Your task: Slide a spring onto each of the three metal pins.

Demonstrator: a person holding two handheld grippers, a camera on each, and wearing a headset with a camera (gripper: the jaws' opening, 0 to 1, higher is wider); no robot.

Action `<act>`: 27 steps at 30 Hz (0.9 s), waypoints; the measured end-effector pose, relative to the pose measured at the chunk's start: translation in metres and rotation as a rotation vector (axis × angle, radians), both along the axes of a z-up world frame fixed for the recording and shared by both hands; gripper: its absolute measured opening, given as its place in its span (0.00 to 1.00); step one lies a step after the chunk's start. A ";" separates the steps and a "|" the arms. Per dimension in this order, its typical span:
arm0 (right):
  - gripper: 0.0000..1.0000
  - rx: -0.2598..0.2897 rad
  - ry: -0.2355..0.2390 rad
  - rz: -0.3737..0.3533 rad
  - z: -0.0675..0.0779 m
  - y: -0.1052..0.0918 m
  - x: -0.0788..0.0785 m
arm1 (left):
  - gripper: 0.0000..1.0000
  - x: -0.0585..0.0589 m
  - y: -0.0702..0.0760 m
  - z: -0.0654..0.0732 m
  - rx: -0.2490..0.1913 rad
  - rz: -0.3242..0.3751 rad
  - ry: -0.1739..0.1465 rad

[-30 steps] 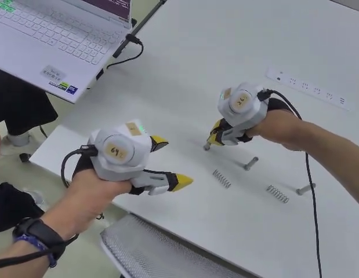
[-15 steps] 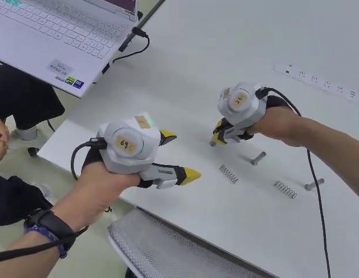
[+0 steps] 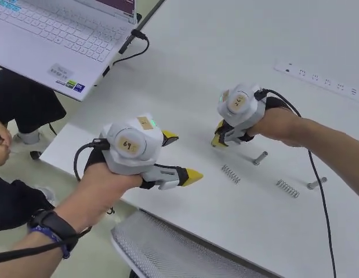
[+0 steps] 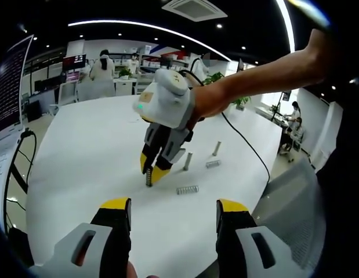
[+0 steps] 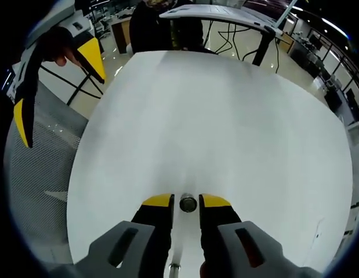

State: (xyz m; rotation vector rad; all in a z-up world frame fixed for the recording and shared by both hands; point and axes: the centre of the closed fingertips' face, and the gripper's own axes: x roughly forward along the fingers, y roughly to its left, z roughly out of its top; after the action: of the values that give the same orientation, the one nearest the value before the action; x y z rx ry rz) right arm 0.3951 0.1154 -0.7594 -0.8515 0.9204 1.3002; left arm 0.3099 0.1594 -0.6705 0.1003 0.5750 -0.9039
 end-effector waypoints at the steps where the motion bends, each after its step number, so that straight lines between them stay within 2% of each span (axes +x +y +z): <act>1: 0.16 0.001 -0.001 0.000 0.001 0.000 -0.001 | 0.55 0.000 0.000 0.000 0.001 -0.003 -0.001; 11: 0.25 -0.003 -0.036 -0.031 0.012 -0.013 -0.004 | 0.55 -0.004 -0.003 0.001 0.000 -0.023 -0.007; 15: 0.29 0.002 -0.053 -0.072 0.018 -0.021 -0.005 | 0.55 -0.007 -0.005 0.001 -0.001 -0.024 -0.009; 22: 0.31 0.052 -0.072 -0.152 0.022 -0.033 -0.002 | 0.55 -0.008 -0.006 0.002 -0.004 -0.014 -0.010; 27: 0.33 0.106 -0.081 -0.218 0.032 -0.037 0.001 | 0.55 -0.006 -0.004 0.004 -0.005 -0.002 -0.014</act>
State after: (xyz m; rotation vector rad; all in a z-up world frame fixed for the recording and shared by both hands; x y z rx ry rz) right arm 0.3959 0.0782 -0.7271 -0.6959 0.8483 1.1079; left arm 0.3042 0.1551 -0.6661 0.1029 0.5594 -0.9058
